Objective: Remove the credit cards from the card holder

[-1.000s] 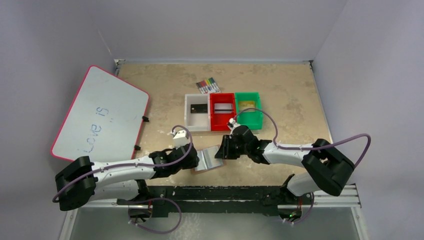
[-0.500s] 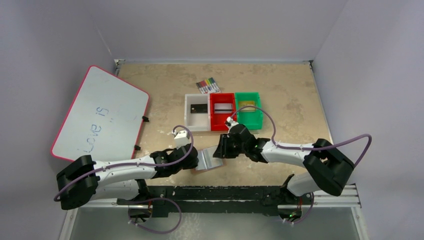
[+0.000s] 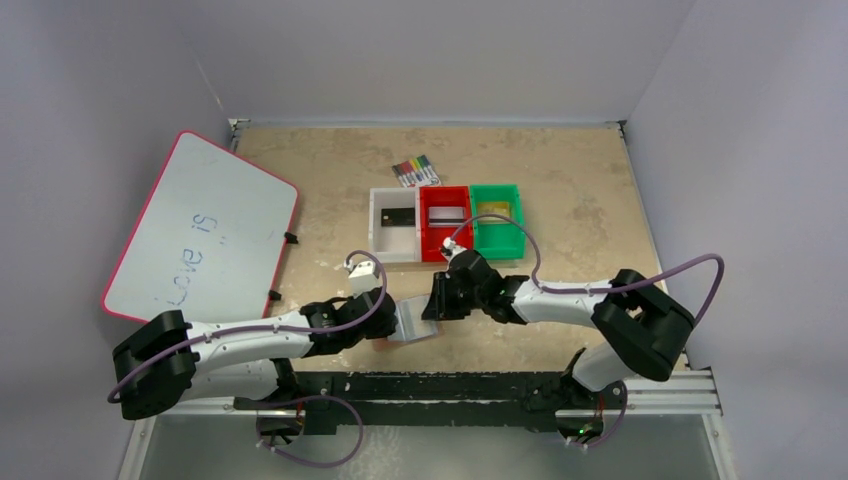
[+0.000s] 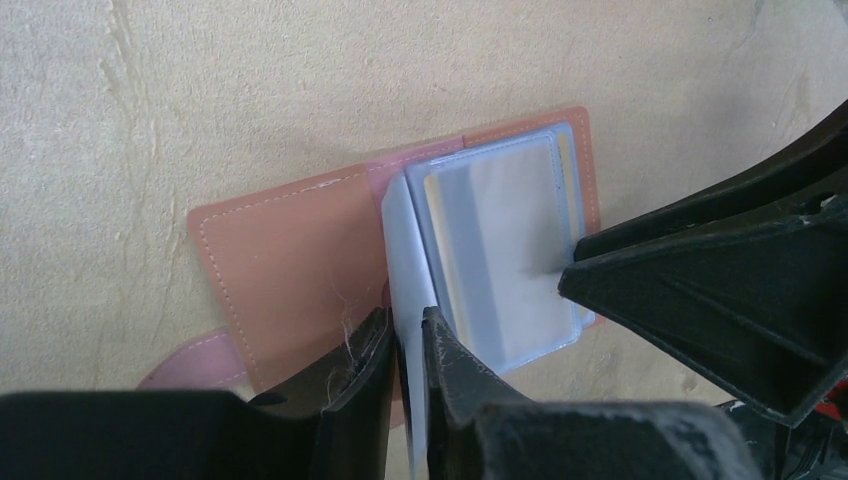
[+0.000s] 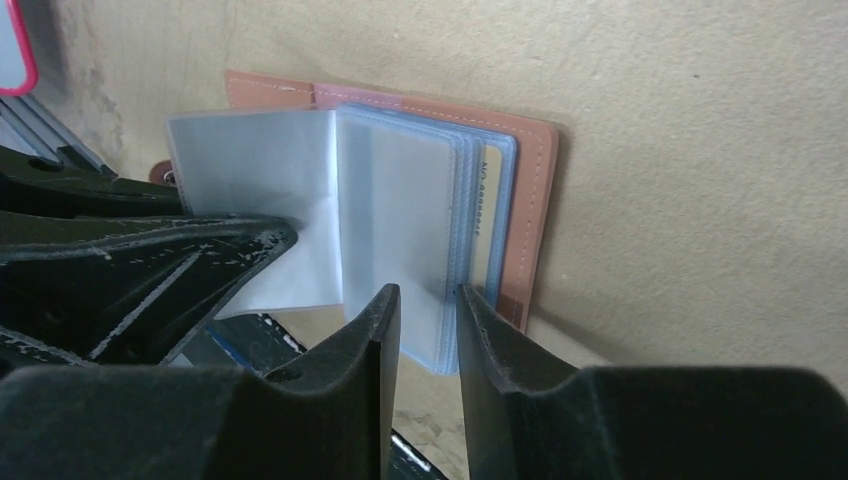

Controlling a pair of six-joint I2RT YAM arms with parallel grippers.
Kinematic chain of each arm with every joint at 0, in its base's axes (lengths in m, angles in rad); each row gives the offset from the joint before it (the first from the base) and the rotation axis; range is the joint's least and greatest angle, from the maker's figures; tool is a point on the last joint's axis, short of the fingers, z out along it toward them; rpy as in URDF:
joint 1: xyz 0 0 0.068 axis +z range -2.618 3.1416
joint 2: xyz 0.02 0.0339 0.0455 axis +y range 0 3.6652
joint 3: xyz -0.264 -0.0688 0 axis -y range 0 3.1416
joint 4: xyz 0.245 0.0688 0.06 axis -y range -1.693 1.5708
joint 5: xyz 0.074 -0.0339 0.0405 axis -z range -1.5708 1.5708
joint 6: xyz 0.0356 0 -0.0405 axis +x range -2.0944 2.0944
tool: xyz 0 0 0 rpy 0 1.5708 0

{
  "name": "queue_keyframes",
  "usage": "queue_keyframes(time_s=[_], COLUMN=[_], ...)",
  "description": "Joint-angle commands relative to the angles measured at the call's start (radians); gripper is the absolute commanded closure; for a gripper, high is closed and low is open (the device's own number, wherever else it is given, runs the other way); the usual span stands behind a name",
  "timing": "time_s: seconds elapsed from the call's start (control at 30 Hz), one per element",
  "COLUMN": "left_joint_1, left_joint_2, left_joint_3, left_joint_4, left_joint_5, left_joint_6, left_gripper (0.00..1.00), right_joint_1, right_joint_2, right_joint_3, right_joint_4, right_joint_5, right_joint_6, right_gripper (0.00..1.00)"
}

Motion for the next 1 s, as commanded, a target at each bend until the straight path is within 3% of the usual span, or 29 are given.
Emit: queue_keyframes(time_s=[0.0, 0.4, 0.67, 0.97], left_joint_1=[-0.002, -0.003, -0.003, -0.004], left_joint_2=[-0.003, -0.012, -0.083, -0.081], left_joint_3=[-0.005, -0.006, 0.022, 0.021], left_joint_4=[0.044, 0.029, -0.134, -0.241], left_joint_5=[0.006, -0.001, -0.093, -0.148], left_joint_6=[0.021, 0.022, 0.006, -0.014], left_gripper=[0.85, 0.88, 0.60, 0.56], right_joint_1=[0.028, 0.051, 0.051, 0.056], right_joint_2=[0.005, 0.038, 0.048, 0.037], right_joint_3=[0.074, 0.104, 0.101, 0.104], right_joint_4=[-0.053, -0.065, -0.098, -0.098], right_joint_5=[0.039, 0.056, 0.102, 0.101], right_joint_6=[-0.014, 0.011, 0.029, 0.032], right_gripper=[0.70, 0.67, 0.64, 0.63])
